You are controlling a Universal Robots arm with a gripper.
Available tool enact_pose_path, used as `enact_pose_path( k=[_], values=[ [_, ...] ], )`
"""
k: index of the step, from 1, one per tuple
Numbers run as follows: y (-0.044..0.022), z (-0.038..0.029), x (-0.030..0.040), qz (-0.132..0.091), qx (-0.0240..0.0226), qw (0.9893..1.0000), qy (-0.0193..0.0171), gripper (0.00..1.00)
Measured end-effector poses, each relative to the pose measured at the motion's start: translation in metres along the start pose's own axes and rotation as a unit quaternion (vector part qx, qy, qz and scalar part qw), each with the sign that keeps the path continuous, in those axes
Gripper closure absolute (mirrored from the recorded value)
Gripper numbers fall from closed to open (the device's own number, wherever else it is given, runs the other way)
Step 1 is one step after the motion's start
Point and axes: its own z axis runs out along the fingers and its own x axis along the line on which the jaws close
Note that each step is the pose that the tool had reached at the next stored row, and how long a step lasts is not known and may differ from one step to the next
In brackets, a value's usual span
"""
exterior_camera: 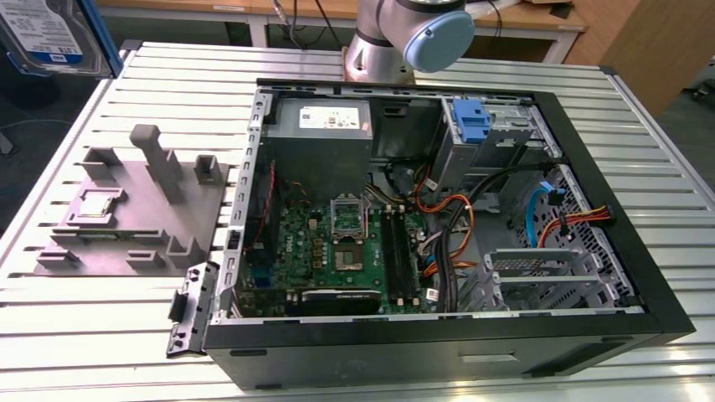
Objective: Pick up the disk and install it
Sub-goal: 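Pick up the disk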
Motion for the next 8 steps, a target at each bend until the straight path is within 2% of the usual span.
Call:
enact_pose_path(
  k=[8],
  values=[
    [0.0,-0.0016,0.0,0.0,0.0,1.0,0.0,0.63]
  ],
)
